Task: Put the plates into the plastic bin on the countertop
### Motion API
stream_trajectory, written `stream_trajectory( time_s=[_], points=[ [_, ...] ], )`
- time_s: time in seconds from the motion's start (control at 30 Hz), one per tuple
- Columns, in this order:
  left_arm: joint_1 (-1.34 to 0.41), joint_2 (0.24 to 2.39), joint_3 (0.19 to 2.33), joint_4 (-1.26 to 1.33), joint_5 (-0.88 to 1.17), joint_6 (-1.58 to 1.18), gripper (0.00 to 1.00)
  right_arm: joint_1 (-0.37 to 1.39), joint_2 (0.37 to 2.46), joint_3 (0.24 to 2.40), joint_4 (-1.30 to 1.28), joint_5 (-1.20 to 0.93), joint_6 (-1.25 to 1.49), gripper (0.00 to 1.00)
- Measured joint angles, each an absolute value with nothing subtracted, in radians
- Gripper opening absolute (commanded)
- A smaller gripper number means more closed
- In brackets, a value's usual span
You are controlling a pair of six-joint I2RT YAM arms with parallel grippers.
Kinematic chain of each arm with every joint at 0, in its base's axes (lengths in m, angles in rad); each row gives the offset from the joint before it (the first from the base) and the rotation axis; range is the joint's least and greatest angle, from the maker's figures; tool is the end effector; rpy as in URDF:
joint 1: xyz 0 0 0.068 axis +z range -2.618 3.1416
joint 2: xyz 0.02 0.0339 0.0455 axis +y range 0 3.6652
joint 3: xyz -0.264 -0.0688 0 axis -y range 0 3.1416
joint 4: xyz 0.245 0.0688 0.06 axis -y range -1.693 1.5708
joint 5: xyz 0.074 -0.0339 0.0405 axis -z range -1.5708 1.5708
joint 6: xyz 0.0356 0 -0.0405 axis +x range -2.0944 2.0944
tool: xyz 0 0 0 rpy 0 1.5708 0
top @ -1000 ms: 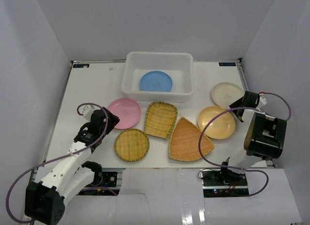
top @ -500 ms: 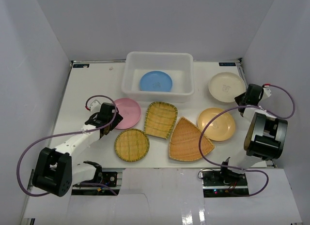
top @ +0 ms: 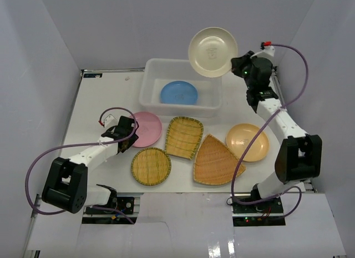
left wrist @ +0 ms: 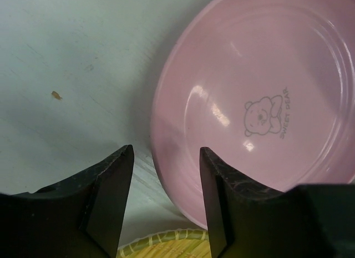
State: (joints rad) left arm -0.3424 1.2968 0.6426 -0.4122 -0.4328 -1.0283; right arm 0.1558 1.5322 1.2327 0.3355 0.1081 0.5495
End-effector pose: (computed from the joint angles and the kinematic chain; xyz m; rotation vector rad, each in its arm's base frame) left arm 0.2225 -0.0635 0.1731 -0.9684 2.2934 0.0176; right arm 0.3670 0.0538 0.3663 0.3889 1.5049 0.4768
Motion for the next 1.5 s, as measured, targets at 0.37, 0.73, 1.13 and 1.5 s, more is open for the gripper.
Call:
stream_trajectory(
  time_s=[0.37, 0.73, 1.13, 1.5],
  points=[
    [-0.342, 1.406, 0.675, -0.426, -0.476, -1.060, 0.37, 0.389, 1.967, 1.592, 0.066, 0.037, 0.445, 0.09],
    [-0.337, 1.390, 0.691, -0.411, -0.514, -1.102, 0.00, 0.492, 2.067, 1.689, -0.125, 0.080, 0.405, 0.76],
    [-0.337, 0.950, 0.720, -0.590, -0.556, -1.037, 0.00, 0.484, 1.896, 1.660, -0.138, 0.113, 0.384, 0.74],
    [-0.336, 1.076, 1.063, -0.422, -0.350, -0.900, 0.00, 0.104, 1.209, 0.916, -0.003, 0.149, 0.511, 0.70]
  ],
)
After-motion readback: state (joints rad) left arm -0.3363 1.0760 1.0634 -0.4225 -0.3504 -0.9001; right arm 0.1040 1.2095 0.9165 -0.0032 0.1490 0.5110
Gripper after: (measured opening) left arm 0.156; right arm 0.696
